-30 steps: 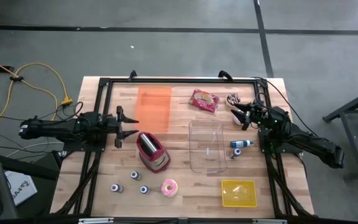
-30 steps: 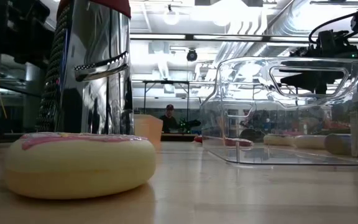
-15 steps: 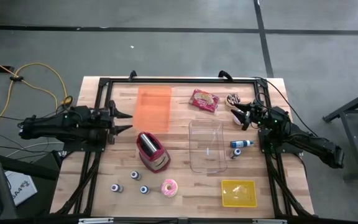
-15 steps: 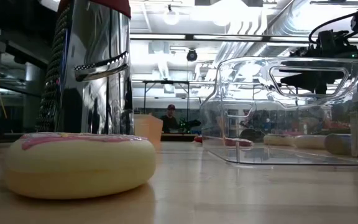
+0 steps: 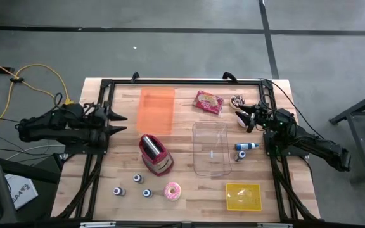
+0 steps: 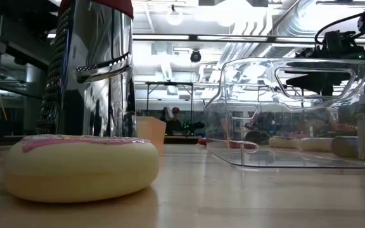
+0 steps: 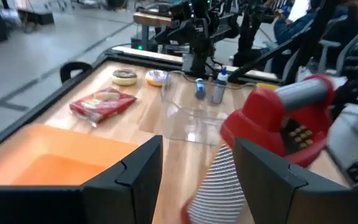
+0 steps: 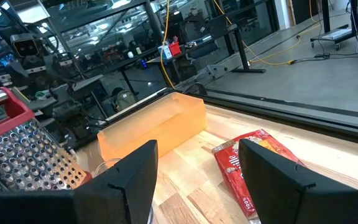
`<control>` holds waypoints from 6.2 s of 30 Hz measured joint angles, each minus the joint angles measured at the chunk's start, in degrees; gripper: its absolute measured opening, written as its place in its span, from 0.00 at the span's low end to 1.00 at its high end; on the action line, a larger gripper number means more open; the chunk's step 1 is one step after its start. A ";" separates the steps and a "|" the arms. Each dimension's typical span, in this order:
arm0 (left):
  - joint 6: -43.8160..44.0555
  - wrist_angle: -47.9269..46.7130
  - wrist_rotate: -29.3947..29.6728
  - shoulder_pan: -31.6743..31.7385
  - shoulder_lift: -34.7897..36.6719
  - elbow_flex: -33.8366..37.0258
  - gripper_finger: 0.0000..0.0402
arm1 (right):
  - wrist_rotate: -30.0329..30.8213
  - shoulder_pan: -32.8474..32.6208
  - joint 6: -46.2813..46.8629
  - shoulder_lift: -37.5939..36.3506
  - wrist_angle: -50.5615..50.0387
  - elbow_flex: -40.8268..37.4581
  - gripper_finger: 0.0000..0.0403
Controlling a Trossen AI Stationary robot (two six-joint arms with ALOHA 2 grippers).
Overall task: Pick & Place Food Item
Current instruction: Put the bottom purple food coloring bottle into the transparent bin
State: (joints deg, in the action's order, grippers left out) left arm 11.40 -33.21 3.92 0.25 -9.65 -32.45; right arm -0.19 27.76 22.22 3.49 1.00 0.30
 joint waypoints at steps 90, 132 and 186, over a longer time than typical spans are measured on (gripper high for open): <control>29.68 -6.69 14.01 -62.15 -47.76 -18.08 0.47 | 0.02 -0.01 0.00 0.00 0.02 0.02 0.52; 43.93 -14.47 11.89 -66.60 -55.82 -17.99 0.47 | 0.01 0.01 0.00 0.00 0.02 0.02 0.52; 45.98 0.12 14.87 -71.54 -61.77 -7.90 0.47 | 0.02 0.01 0.00 0.00 0.02 0.01 0.52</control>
State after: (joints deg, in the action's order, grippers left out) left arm 57.38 -33.10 18.79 -71.29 -71.42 -40.35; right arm -0.16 27.77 22.22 3.49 1.02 0.30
